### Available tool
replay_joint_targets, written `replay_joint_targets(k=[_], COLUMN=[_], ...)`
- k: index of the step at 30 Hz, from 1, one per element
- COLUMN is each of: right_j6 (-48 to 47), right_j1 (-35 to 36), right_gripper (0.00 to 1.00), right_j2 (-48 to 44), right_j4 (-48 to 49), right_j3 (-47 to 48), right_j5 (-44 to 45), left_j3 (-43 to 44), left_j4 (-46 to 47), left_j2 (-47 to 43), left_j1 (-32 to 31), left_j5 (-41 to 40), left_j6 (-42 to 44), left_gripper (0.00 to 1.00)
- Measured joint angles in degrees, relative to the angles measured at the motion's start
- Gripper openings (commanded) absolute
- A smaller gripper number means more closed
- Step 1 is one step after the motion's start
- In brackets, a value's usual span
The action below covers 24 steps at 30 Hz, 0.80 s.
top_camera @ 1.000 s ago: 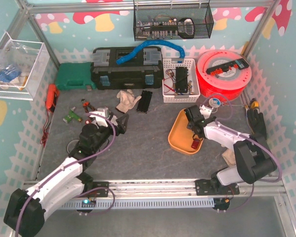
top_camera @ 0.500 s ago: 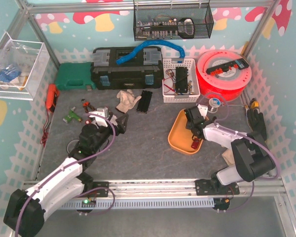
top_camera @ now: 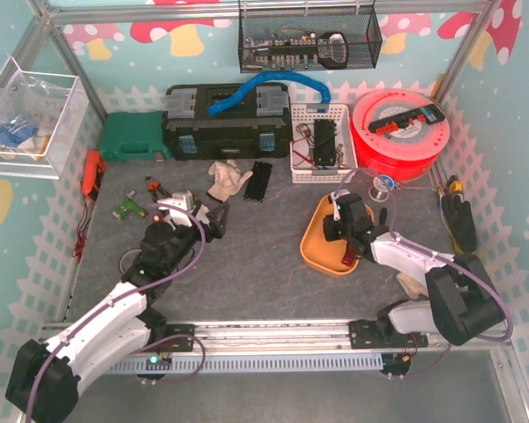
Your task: Install the large spring
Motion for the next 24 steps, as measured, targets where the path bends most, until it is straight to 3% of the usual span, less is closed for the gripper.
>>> replay_joint_targets(k=[13, 24], right_j6=[-1.25, 0.66], right_j1=[2.75, 2.91], right_gripper=[0.41, 0.43], right_j2=[2.16, -0.39], right_j4=[10.4, 23.91], right_j3=[-4.72, -15.34], right_j5=[1.16, 2.97], left_j3=[-0.02, -0.11], left_j4=[-0.07, -0.09], left_j2=[-0.2, -0.2], left_j1=[0.0, 0.0], left_j5=[-0.55, -0.85], left_j6=[0.0, 0.02], left_gripper=[0.99, 0.99])
